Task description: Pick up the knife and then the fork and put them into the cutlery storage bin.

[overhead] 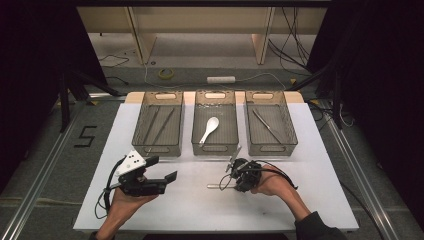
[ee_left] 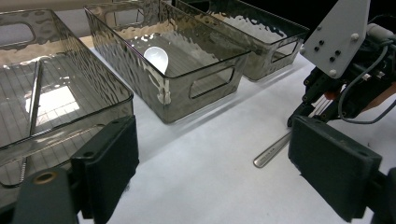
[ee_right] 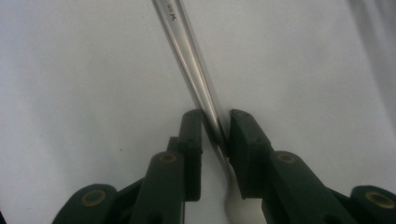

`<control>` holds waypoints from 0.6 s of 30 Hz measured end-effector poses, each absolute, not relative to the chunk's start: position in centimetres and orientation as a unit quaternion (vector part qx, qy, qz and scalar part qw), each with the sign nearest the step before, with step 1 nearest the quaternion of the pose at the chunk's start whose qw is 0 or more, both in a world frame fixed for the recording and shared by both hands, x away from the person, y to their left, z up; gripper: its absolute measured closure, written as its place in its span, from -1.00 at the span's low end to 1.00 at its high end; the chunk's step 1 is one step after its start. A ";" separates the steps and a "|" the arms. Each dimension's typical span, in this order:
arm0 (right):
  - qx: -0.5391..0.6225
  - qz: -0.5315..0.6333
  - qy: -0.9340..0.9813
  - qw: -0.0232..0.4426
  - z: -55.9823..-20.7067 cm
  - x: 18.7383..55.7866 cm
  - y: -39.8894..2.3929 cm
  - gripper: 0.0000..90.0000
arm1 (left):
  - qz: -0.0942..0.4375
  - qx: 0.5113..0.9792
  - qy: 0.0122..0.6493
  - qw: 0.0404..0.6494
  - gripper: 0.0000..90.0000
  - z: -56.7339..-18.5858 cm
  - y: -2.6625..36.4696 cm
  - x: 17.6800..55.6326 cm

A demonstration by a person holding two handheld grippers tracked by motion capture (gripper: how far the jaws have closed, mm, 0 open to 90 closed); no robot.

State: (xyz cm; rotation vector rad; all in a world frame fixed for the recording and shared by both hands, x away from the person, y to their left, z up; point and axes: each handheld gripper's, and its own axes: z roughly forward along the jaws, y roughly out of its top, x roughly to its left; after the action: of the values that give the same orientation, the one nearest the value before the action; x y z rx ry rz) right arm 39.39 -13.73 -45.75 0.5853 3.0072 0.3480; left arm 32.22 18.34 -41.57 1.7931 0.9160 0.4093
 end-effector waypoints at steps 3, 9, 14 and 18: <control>0.185 0.111 0.976 0.031 -45.8 39.4 -13.7 0.70 | 0.170 0.747 0.381 0.517 -0.65 -41.6 18.3 32.2; 0.178 0.108 0.978 0.028 -45.8 39.2 -13.5 0.82 | 0.171 0.747 0.381 0.517 -0.65 -41.6 18.3 32.2; 0.178 0.102 0.978 0.026 -45.7 39.2 -13.4 0.87 | 0.171 0.748 0.381 0.516 -0.65 -41.6 18.3 32.2; 0.178 0.101 0.978 0.026 -45.7 39.2 -13.3 0.88 | 0.171 0.748 0.381 0.516 -0.65 -41.6 18.3 32.2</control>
State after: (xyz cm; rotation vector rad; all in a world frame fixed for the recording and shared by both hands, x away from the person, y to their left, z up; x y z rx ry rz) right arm 39.19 -13.31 -45.72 0.5514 3.0234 0.3115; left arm 32.20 18.27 -41.58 1.7966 0.9155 0.4104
